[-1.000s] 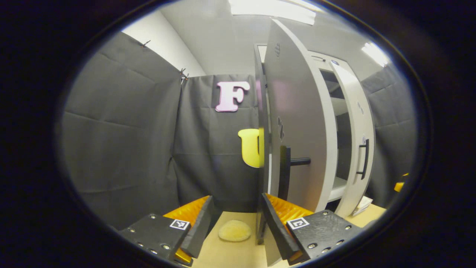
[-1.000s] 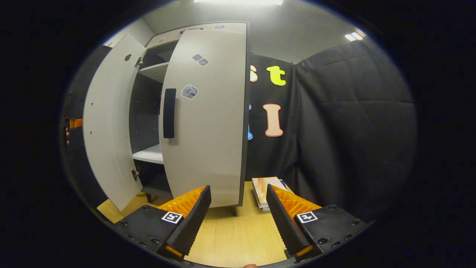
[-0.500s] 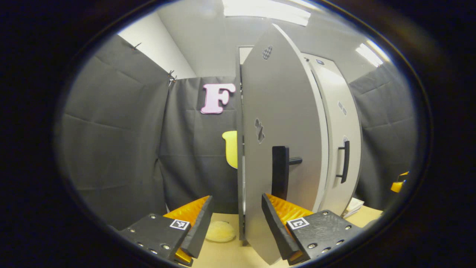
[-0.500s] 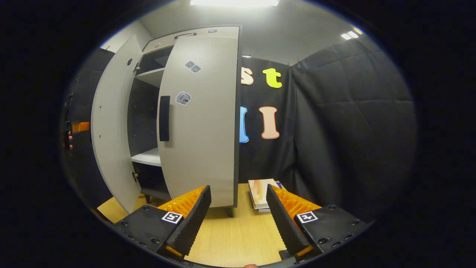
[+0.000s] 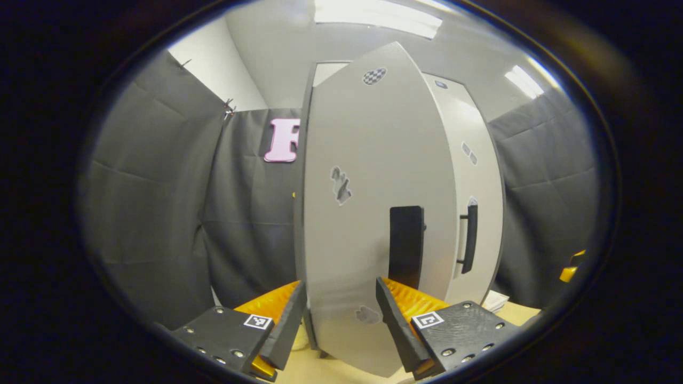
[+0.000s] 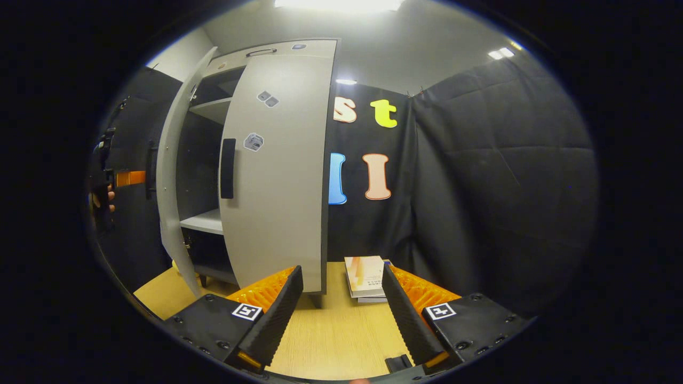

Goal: Grasp the bottle in the cabinet with the left hand and place it on the coaster, then close the right door with the right hand and the left door with the left hand.

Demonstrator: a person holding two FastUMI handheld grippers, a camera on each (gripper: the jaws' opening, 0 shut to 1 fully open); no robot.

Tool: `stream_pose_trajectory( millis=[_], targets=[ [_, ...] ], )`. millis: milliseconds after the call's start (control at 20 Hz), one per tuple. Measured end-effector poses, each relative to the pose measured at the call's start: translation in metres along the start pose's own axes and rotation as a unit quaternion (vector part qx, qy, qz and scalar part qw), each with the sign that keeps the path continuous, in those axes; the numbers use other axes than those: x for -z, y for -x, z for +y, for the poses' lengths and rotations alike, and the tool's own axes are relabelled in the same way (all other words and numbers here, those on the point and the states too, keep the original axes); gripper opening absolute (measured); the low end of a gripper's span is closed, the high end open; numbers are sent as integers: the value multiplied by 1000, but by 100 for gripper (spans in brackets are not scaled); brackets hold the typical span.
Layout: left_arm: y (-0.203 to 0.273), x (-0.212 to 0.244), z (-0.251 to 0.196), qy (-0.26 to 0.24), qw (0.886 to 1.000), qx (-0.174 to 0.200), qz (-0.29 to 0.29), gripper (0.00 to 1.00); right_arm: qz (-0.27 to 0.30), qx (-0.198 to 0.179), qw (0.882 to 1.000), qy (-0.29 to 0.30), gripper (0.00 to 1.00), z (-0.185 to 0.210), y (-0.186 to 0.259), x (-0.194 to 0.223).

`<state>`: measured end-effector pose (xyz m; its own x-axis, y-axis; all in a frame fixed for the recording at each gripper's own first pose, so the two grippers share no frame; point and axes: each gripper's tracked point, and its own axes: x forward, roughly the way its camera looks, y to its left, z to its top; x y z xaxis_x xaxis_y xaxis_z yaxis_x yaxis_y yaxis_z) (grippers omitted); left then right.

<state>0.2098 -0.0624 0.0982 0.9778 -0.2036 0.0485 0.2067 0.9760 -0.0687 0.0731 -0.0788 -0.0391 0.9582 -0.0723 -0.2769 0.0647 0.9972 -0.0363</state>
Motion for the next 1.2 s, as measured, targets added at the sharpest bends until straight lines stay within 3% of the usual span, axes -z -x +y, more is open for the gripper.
stream_pose_trajectory(
  millis=[300, 550, 1200],
  targets=[
    [-27, 11, -28, -21, 1000, 0, -1, 80, 3, 0, 1000, -8, 95, -4, 5, 5],
    [-9, 3, -28, -17, 1000, -1, -19, 79, -7, -12, 1000, -10, 92, -1, 8, -4],
    [142, 16, -16, -29, 997, -73, -17, 79, -78, -88, 993, -18, 95, 15, 45, -48]
  ],
)
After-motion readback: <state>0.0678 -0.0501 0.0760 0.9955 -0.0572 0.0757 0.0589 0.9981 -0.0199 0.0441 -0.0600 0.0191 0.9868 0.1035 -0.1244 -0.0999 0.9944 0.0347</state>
